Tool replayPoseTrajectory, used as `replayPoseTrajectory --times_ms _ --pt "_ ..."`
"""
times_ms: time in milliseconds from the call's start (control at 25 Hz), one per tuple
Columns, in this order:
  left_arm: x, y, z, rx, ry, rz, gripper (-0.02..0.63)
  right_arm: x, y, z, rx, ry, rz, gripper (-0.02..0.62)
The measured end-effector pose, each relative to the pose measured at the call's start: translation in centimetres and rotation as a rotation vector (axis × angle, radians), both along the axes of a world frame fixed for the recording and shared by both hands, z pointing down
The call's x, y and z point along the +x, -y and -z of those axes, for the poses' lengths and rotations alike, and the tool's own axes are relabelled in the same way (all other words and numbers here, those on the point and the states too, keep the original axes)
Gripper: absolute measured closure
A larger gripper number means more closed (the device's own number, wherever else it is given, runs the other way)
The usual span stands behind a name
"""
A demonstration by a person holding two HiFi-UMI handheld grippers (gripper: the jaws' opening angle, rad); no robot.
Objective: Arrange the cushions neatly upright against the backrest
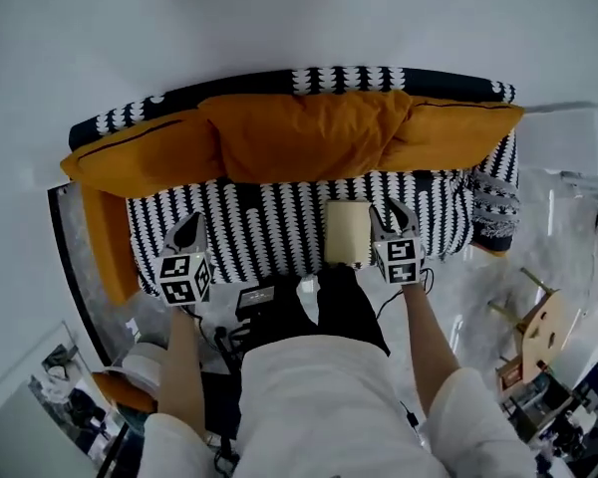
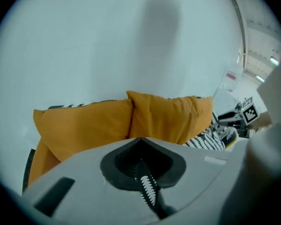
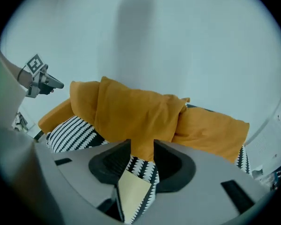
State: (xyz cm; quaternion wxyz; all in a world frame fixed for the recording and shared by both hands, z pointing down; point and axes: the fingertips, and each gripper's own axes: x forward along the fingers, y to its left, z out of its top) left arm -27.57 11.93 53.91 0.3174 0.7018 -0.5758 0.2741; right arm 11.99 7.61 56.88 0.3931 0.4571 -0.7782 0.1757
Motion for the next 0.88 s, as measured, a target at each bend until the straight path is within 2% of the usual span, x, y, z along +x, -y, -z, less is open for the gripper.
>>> replayPoseTrajectory --times_ms 160,320,400,480,680,880 --pt "-0.8 -2.8 5.5 0.088 -0.047 0.024 0.594 -2.0 -2.2 5.3 0.057 0.067 -0.028 0.449" --pt "0.5 -4.4 9.7 0.149 -0.174 0.020 0.595 -4.6 -4.9 8.7 0.049 0.126 0.004 0.458" --pt "1.9 -5.0 11.6 0.179 -0.255 -0.005 0.595 -6.1 -6.3 10.1 0.028 0.155 0.032 0.545" --pt "3.2 -5.8 13.0 0.192 -0.317 -0.021 0.595 -7.4 -7.8 11.4 0.018 0.194 0.046 0.560" --pt "6.5 -7.2 14.6 0.215 -0.325 -0.096 0.595 -10.7 -11.5 13.5 -0.058 0.360 0.081 0.586" --pt "10.7 -8.5 15.5 0.246 -0.399 -0.214 0.595 -10.9 -13.5 14.9 -0.046 0.368 0.061 0.586"
